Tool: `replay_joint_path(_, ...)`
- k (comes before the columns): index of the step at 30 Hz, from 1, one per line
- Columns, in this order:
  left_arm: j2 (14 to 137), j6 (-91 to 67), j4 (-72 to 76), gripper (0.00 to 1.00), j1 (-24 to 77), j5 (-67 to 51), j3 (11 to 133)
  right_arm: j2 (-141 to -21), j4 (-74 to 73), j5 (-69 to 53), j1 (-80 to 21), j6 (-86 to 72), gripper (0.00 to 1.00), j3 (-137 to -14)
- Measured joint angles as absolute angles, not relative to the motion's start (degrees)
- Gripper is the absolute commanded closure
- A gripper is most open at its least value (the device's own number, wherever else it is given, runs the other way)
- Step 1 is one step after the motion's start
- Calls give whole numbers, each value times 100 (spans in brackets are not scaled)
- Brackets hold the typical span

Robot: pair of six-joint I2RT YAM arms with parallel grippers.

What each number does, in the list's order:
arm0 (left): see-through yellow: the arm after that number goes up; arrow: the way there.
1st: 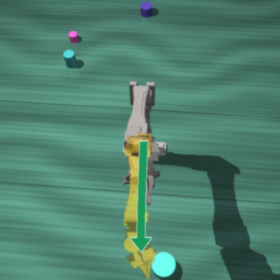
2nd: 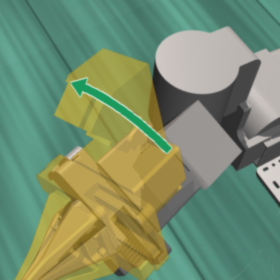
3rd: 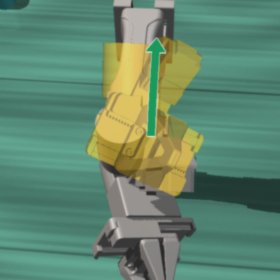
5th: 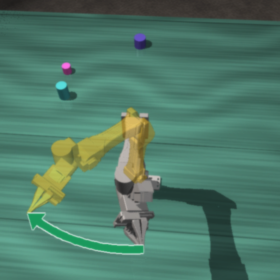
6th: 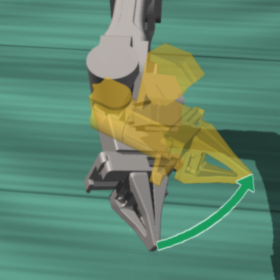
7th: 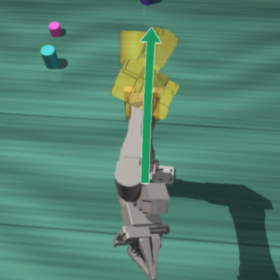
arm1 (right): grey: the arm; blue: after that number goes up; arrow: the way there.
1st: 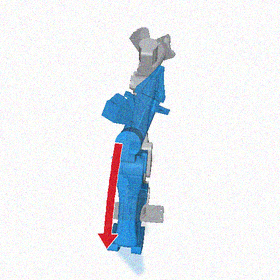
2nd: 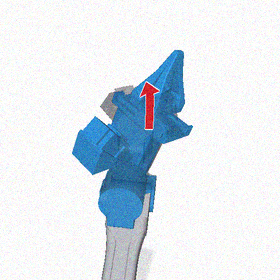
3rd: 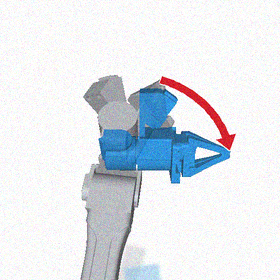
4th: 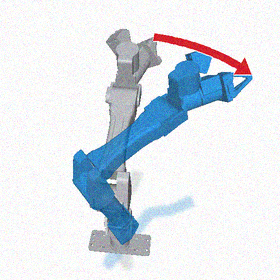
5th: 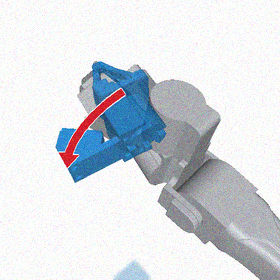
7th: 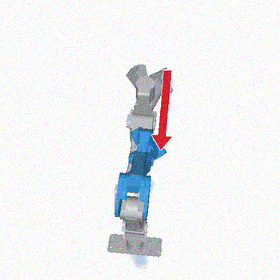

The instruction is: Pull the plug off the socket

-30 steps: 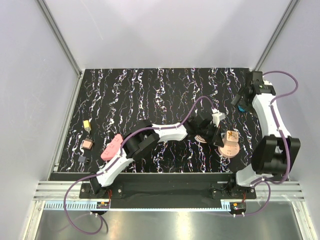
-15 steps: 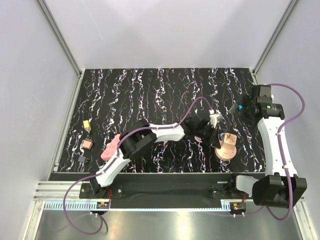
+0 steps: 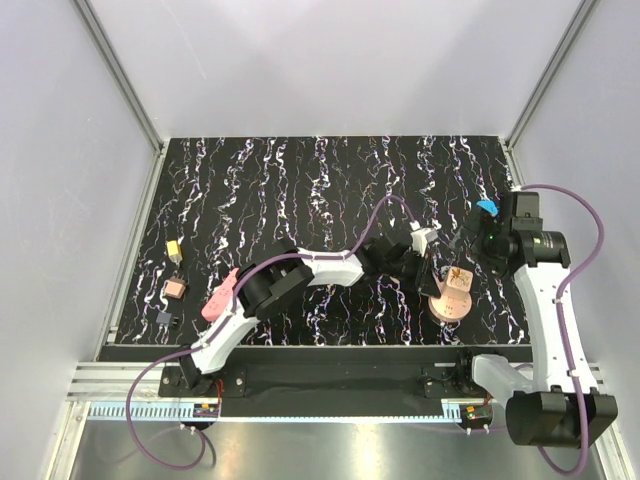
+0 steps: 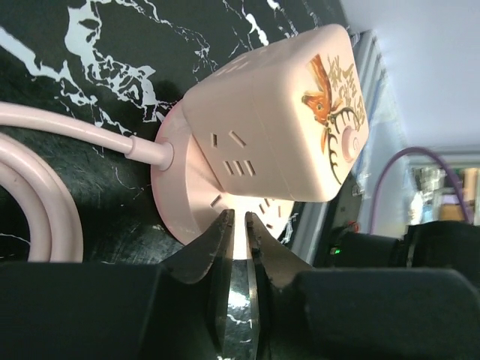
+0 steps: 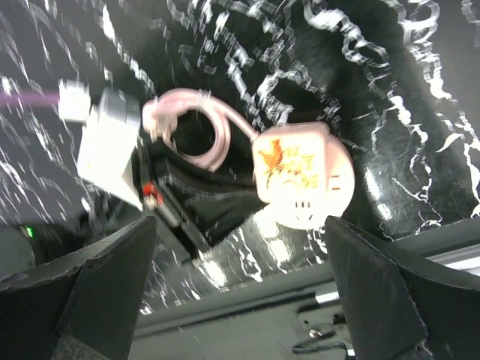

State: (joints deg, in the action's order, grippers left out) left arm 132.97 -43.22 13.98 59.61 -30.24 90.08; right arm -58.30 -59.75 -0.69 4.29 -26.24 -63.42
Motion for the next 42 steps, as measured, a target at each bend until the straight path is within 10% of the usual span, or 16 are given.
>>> replay_joint_path(42, 13517, -5380, 2287, 88, 5793, -3542, 8742, -7203, -6112, 82, 165, -2716, 0, -5857)
